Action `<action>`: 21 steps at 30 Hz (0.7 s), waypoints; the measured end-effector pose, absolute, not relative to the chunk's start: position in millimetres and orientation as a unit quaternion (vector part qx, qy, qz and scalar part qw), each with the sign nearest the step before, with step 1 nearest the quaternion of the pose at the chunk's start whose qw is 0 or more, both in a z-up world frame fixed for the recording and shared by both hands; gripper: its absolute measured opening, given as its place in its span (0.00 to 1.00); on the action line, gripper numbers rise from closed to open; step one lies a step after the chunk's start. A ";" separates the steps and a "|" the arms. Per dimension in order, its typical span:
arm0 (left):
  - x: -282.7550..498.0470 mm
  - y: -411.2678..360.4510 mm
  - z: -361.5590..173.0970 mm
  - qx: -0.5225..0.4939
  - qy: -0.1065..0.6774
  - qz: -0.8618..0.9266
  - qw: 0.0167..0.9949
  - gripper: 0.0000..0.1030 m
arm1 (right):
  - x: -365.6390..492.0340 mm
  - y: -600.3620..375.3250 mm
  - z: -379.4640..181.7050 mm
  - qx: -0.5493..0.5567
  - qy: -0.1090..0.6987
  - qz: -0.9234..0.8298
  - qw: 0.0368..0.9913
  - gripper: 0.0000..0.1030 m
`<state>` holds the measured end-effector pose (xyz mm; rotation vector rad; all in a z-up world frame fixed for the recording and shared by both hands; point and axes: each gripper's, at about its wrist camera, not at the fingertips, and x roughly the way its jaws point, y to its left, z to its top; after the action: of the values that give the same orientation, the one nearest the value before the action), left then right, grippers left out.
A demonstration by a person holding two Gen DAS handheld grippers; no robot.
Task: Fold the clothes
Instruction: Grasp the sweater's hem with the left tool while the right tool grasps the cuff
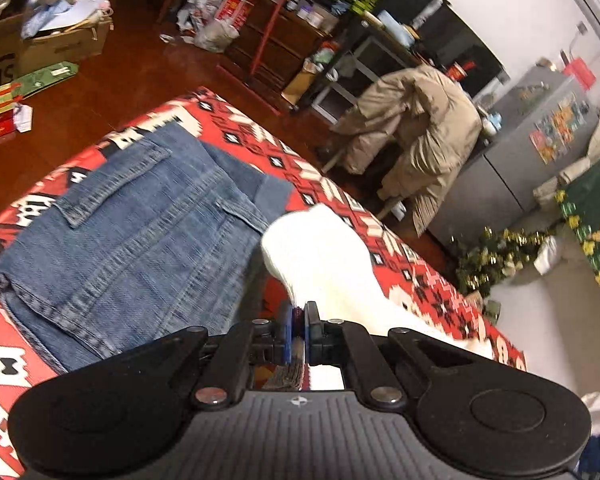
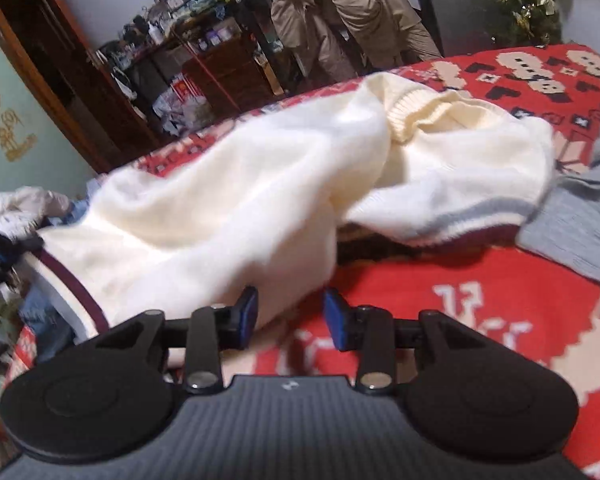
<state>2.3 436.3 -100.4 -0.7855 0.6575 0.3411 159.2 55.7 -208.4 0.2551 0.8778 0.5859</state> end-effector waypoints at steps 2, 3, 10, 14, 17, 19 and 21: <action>4.9 431.1 -102.2 -0.369 0.321 0.154 0.859 0.05 | 170.7 62.7 -205.7 0.130 0.406 0.282 0.859 0.29; 5.3 428.8 -103.3 -0.366 0.325 0.151 0.859 0.05 | 177.1 68.1 -204.7 0.128 0.401 0.284 0.861 0.29; 13.4 426.8 -108.4 -0.348 0.330 0.143 0.866 0.05 | 204.9 105.2 -200.5 0.103 0.387 0.286 0.870 0.30; 16.6 430.7 -112.2 -0.352 0.332 0.145 0.863 0.05 | 200.9 93.7 -202.0 0.133 0.403 0.294 0.856 0.46; 16.0 432.4 -116.1 -0.357 0.332 0.144 0.861 0.05 | 206.0 78.1 -220.3 0.197 0.420 0.291 0.837 0.56; 13.6 433.9 -115.7 -0.363 0.329 0.141 0.861 0.05 | 207.6 74.1 -227.0 0.228 0.411 0.298 0.830 0.54; 12.4 435.0 -114.9 -0.367 0.326 0.139 0.860 0.05 | 207.0 73.0 -227.8 0.240 0.402 0.304 0.830 0.16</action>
<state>12.4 435.0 -114.9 -0.7695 0.6839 0.2925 207.0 73.0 -227.8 0.5086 0.8536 0.6458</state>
